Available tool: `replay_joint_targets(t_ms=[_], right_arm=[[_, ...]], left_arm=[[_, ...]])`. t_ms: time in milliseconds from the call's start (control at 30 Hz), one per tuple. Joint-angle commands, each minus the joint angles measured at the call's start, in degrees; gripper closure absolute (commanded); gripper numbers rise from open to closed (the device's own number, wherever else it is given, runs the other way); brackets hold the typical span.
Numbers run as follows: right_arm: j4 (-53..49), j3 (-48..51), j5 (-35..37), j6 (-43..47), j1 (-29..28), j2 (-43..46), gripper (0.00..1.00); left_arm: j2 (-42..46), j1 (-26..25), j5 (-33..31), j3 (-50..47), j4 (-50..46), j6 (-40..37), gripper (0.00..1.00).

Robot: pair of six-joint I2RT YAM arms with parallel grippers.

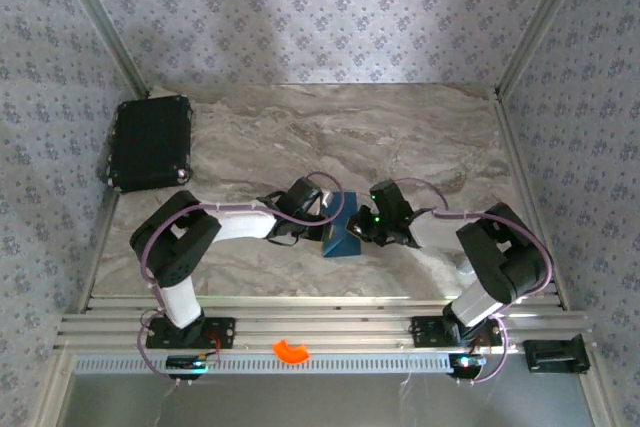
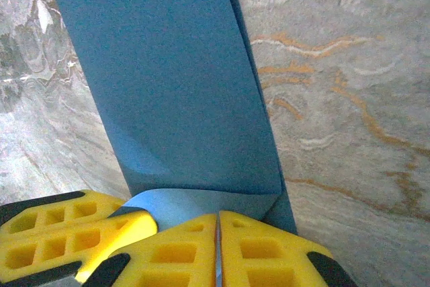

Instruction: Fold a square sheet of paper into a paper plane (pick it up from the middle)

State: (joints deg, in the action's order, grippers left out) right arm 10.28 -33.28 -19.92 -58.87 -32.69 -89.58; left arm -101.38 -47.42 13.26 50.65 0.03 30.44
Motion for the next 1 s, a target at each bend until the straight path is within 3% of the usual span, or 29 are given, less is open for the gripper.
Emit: replay_joint_targets(t_ms=[0,200,667,800,967], right_arm=[[-1.6,-2.4,-1.6,1.0,0.0,1.4,0.89],[-0.7,-4.4,-1.0,-0.1,-2.7,-1.4,0.88],[-2.7,1.8,0.8,1.1,-2.0,-5.2,0.91],[-3.7,1.4,1.1,1.7,-1.8,-5.2,0.93],[-4.1,1.4,1.8,1.8,-1.6,-5.3,0.94]], left_arm=[[-2.5,-0.5,-0.7,-0.8,-5.2,-1.0,0.96],[-2.7,-0.7,-0.7,-0.4,-5.4,-1.0,0.96],[-1.6,-0.7,-0.9,0.7,-6.2,-0.5,0.93],[1.1,-0.6,-3.4,2.4,-9.1,0.7,0.86],[5.1,-0.5,-6.4,6.2,-15.9,1.5,0.62]])
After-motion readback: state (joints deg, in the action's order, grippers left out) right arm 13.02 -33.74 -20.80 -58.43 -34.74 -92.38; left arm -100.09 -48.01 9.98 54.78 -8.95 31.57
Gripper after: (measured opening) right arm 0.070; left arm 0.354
